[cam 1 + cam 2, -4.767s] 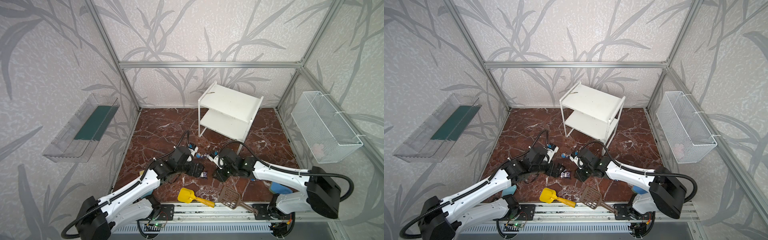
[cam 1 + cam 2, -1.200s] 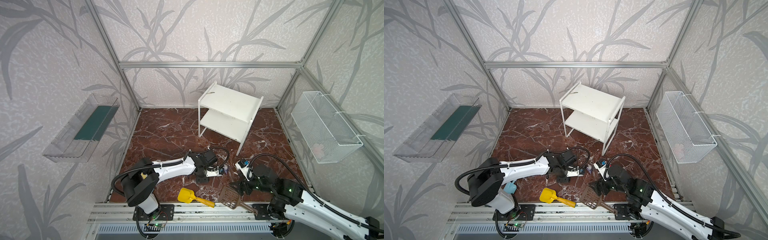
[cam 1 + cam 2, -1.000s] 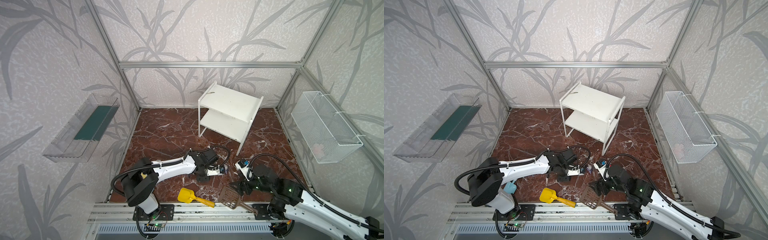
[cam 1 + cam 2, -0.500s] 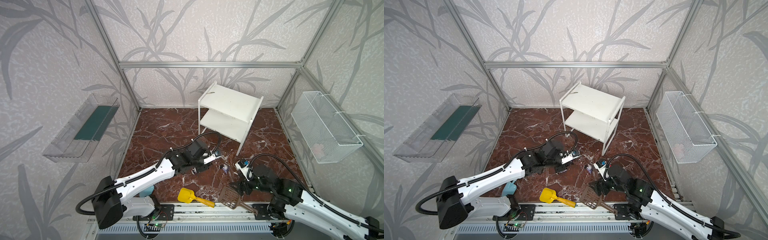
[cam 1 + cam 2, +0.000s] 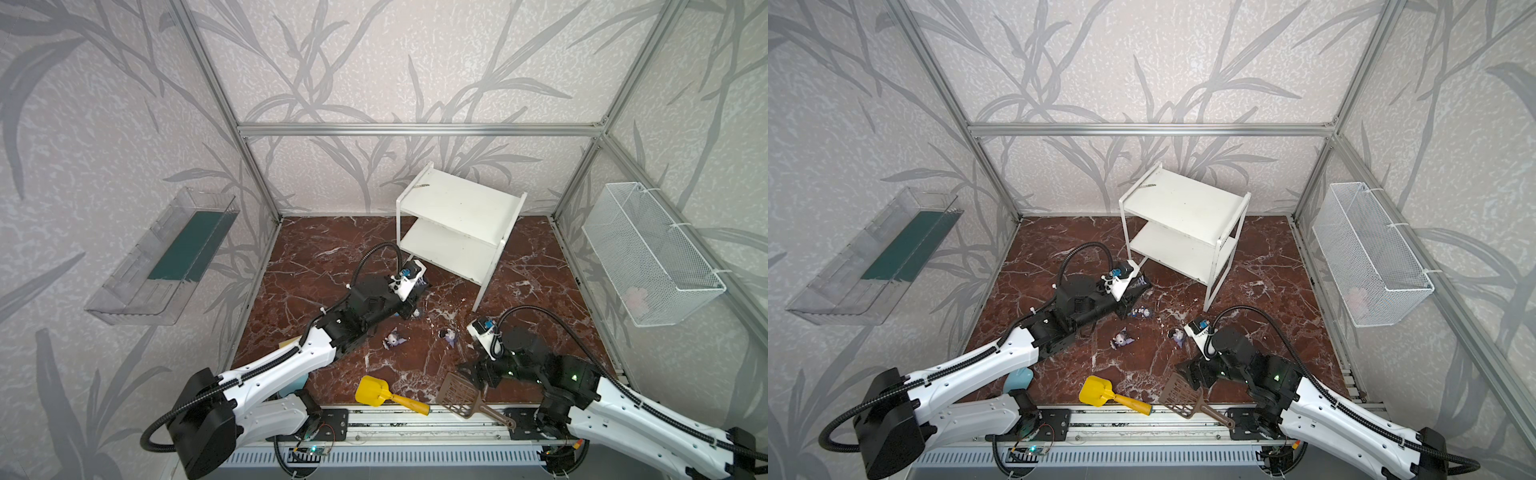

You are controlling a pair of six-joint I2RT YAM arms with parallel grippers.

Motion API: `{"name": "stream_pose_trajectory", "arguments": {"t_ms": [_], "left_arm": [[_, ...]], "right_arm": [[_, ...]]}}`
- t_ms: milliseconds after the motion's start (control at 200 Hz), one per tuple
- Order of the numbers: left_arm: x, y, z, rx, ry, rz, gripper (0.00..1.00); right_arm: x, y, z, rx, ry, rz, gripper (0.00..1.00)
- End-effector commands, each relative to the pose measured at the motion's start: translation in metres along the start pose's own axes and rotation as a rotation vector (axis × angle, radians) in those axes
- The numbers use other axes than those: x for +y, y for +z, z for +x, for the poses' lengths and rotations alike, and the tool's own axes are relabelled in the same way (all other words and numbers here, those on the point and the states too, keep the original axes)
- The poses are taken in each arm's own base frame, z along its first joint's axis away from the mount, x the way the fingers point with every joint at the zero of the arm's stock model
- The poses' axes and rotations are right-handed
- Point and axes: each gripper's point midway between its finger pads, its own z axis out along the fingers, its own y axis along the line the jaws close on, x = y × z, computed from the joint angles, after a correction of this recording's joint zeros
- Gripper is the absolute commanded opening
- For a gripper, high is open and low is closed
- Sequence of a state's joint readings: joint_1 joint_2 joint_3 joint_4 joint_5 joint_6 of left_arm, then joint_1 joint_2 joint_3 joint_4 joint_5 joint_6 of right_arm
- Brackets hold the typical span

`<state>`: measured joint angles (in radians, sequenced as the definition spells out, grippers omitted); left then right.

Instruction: Place and organize the plastic toys onto the shelf

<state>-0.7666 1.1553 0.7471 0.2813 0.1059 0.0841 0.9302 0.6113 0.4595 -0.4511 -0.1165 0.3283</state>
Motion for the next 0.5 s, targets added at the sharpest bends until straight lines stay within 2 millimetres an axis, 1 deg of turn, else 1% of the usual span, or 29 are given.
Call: {"name": "stream_pose_trajectory", "arguments": {"t_ms": [0,60,85,190,335,500], "left_arm": [[0.022,0.002,-0.047,-0.223,-0.077,-0.055,0.33],[0.03,0.006,-0.051,-0.256,-0.094,-0.065,0.33],[0.033,0.008,-0.054,-0.273,-0.101,-0.066,0.33],[0.045,0.018,-0.06,-0.323,-0.12,-0.078,0.32],[0.065,0.031,-0.064,-0.385,-0.155,-0.109,0.32],[0.075,0.049,-0.058,-0.402,-0.153,-0.12,0.3]], "right_arm": [[0.011,-0.011,-0.029,-0.083,-0.046,-0.021,0.9],[0.01,-0.014,-0.032,-0.088,-0.054,-0.011,0.95],[0.01,-0.014,-0.033,-0.089,-0.056,-0.007,1.0],[0.009,-0.016,-0.035,-0.097,-0.061,0.0,0.99],[0.01,-0.019,-0.037,-0.105,-0.061,0.0,0.99],[0.013,-0.025,-0.043,-0.13,-0.065,-0.006,0.99]]}}
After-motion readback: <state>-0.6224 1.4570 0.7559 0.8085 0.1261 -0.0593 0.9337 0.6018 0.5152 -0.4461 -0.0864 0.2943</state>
